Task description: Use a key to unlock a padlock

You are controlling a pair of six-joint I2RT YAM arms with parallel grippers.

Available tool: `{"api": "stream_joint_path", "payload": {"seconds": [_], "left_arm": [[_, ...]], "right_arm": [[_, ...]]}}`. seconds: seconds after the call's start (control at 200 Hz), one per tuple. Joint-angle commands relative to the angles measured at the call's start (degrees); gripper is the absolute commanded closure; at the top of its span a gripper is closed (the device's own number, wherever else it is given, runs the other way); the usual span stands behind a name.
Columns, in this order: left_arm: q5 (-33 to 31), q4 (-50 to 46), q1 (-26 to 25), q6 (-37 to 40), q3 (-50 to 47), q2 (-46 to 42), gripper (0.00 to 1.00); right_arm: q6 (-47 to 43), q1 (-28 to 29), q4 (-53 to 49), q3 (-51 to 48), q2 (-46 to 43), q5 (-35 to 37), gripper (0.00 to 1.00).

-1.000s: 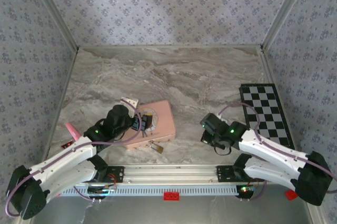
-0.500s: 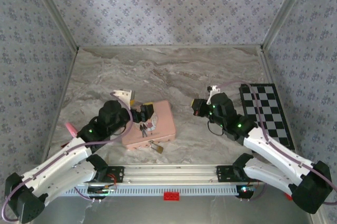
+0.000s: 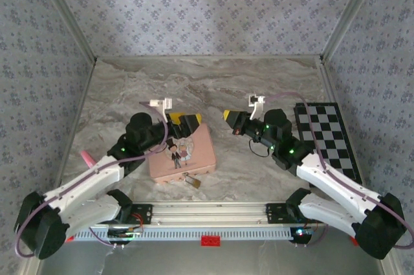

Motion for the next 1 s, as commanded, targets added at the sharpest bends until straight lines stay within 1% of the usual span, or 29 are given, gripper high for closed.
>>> {"api": "stream_joint_path", "payload": {"seconds": [0.0, 0.115, 0.255, 0.405, 0.54, 0.715, 0.995], "left_arm": [[8.28, 11.89, -0.11, -8.14, 2.02, 3.55, 0.0], [8.79, 13.69, -0.33, -10.05, 1.64, 6.04, 0.0], [10.05, 18.15, -1.23, -14.69, 1.77, 9.33, 0.0], [9.17, 25.38, -3.17, -20.99, 1.59, 12.38, 0.0], [8.37, 30.16, -4.24, -24.68, 1.16, 14.04, 0.0], [9.85, 32.83, -4.42, -25.85, 1.01, 15.76, 0.0], [10.64, 33.06, -4.67, -25.94, 1.58, 16.67, 0.0]], "right_arm": [[-1.11, 0.19, 1.8, 2.57, 0.57, -1.82, 1.0], [-1.18, 0.59, 1.73, 3.63, 1.4, -1.86, 1.0], [-1.74, 1.98, 2.2, 5.04, 3.81, -1.87, 1.0], [-1.81, 3.22, 3.85, 6.0, 6.69, -1.65, 1.0], [-1.68, 3.81, 4.96, 7.09, 9.0, -1.82, 1.0], [-1.02, 4.32, 6.7, 7.59, 10.55, -2.61, 1.0], [-1.37, 4.76, 6.87, 7.57, 11.42, -2.7, 1.0]]}}
